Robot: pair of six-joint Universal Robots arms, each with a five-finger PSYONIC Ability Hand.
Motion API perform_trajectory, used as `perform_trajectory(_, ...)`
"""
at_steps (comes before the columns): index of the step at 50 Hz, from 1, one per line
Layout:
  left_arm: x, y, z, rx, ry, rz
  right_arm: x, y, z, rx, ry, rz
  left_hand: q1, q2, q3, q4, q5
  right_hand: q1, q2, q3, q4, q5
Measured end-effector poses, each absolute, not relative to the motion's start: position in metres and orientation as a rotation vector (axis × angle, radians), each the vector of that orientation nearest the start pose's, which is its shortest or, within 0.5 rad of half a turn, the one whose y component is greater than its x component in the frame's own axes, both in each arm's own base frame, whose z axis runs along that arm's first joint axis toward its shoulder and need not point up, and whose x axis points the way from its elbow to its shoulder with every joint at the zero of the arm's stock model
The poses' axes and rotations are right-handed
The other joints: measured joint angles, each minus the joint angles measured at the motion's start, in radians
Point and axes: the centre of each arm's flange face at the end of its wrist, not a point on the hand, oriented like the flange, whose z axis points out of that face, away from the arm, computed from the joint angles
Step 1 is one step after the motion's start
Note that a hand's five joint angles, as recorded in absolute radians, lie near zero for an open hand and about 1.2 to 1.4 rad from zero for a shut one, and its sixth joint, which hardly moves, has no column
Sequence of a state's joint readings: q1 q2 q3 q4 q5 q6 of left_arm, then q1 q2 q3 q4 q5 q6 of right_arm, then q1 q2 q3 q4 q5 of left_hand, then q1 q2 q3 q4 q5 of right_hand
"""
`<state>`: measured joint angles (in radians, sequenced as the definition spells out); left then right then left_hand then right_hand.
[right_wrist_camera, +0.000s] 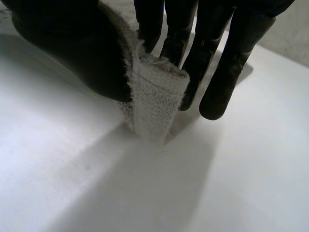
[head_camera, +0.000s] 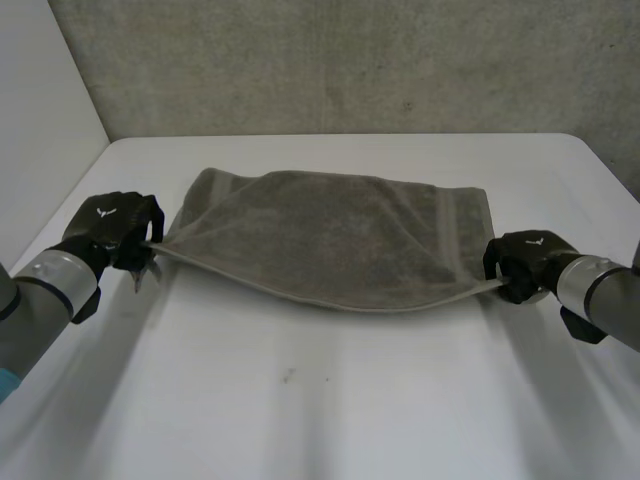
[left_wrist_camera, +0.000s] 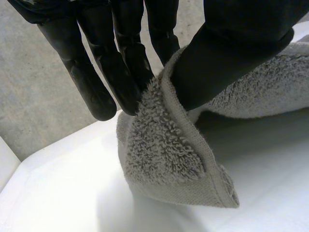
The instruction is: Fold the towel.
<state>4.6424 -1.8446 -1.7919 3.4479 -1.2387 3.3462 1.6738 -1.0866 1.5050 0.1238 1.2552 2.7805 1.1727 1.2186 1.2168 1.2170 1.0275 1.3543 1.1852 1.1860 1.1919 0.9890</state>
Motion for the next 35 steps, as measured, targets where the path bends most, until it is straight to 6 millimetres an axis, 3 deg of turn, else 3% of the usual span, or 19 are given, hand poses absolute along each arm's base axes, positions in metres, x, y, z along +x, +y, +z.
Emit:
perform_trajectory(7, -0.180, -0.279, 0.194, 0.696, 2.507, -2.050, 0.184, -0.298, 0.184, -1.059, 2.468, -1.517, 0.000, 0.000, 0.000, 0.000, 0.000, 0.000, 0.000, 0.000, 0.000, 0.002)
perform_trajectory(16, -0.166, -0.225, 0.205, 0.674, 2.580, -1.922, 0.160, -0.258, 0.208, -1.428, 2.542, -1.364, 0.000, 0.000, 0.000, 0.000, 0.000, 0.001, 0.000, 0.000, 0.000, 0.003)
perform_trajectory(23, -0.164, -0.201, 0.206, 0.804, 2.557, -1.890, 0.156, -0.245, 0.228, -1.499, 2.520, -1.376, 0.006, 0.000, 0.000, 0.000, 0.000, 0.006, 0.000, 0.000, 0.000, 0.004)
perform_trajectory(28, -0.167, -0.208, 0.204, 0.880, 2.536, -1.916, 0.158, -0.260, 0.227, -1.464, 2.492, -1.462, 0.006, 0.000, 0.000, 0.000, 0.001, 0.009, 0.000, 0.000, 0.000, 0.005)
perform_trajectory(33, -0.176, -0.244, 0.199, 0.943, 2.489, -1.973, 0.165, -0.302, 0.210, -1.368, 2.496, -1.519, 0.006, 0.000, 0.000, 0.000, 0.001, 0.014, 0.002, 0.003, 0.000, 0.006)
perform_trajectory(35, -0.176, -0.244, 0.199, 0.943, 2.489, -1.973, 0.165, -0.302, 0.210, -1.368, 2.496, -1.519, 0.006, 0.000, 0.000, 0.000, 0.001, 0.014, 0.002, 0.003, 0.000, 0.006)
